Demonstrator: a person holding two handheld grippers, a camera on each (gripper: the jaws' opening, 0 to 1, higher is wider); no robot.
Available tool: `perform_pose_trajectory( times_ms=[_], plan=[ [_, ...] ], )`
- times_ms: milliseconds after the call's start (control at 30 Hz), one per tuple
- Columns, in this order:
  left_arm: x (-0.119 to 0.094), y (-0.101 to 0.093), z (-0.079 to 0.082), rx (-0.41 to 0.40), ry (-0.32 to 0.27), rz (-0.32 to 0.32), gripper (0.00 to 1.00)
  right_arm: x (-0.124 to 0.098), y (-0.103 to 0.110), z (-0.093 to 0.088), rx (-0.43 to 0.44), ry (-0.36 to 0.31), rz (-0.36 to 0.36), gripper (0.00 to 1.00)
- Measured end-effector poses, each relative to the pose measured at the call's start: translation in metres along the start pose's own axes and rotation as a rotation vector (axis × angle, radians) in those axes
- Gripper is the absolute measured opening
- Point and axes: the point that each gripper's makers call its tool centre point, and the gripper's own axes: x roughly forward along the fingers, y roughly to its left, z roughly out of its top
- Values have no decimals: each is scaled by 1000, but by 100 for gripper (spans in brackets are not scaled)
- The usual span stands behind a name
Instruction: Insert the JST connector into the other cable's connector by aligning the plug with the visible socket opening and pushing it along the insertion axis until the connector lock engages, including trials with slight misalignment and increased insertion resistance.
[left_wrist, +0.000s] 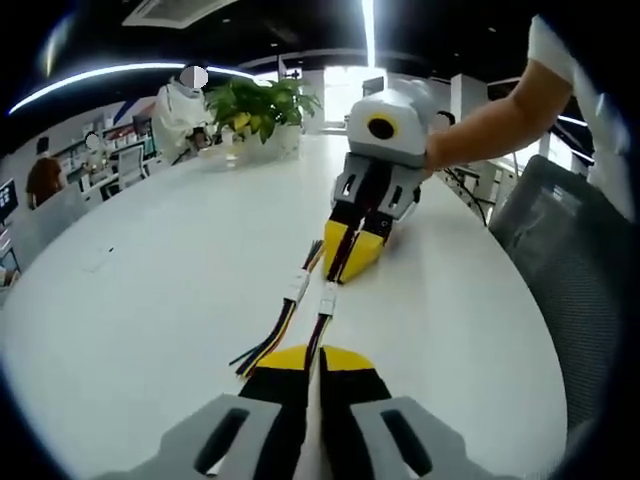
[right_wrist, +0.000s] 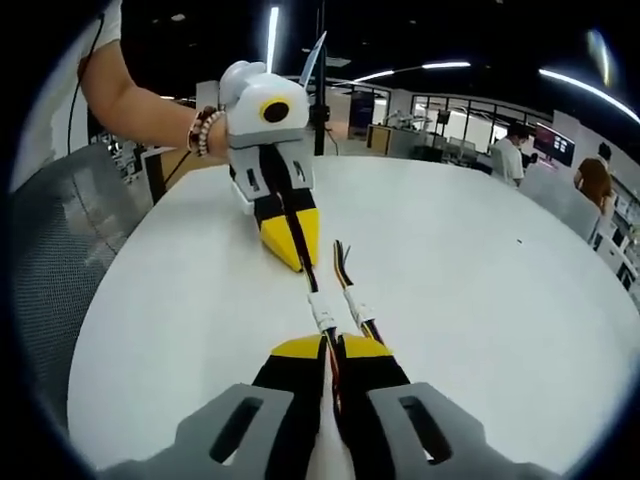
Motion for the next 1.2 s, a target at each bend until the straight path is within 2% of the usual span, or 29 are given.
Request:
perform_pose_trajectory(
  times_ms=[133, 333, 433, 533, 600, 700, 800, 867, 933, 1000, 1100, 1200],
  plan=[
    [-2, 1, 0, 2, 6, 10, 0, -1, 1, 0, 22, 2, 1, 6],
    [-13, 3, 13, -5, -25, 37, 1, -10, 3, 5, 48, -6, -17, 9],
    [-22, 7, 17, -18, -26, 90, 11, -16, 2, 8, 46, -6, -39, 12],
    [-35, 6, 24, -31, -30, 122, 19, -29, -1, 12, 107, -25, -92, 22],
    [-43, 6, 30, -57, -45, 146, 23, -40, -3, 14, 122, -44, -126, 24],
    [-56, 6, 43, -113, -96, 194, 30, -56, -2, 14, 147, -34, -176, 27],
    [-67, -3, 61, -247, -182, 183, 48, -74, 6, 18, 145, -32, -207, 31],
    [-76, -7, 70, -268, -204, 198, 59, -87, 13, 22, 170, -38, -227, 37],
    [-84, -11, 75, -239, -211, 227, 62, -100, 16, 25, 169, -39, -272, 40],
    [-92, -20, 81, -227, -223, 238, 64, -110, 18, 31, 167, -58, -305, 39],
    [-102, -33, 89, -225, -250, 255, 65, -124, 28, 43, 177, -96, -323, 40],
    [-112, -43, 94, -213, -263, 280, 65, -134, 38, 50, 159, -99, -341, 42]
  ],
)
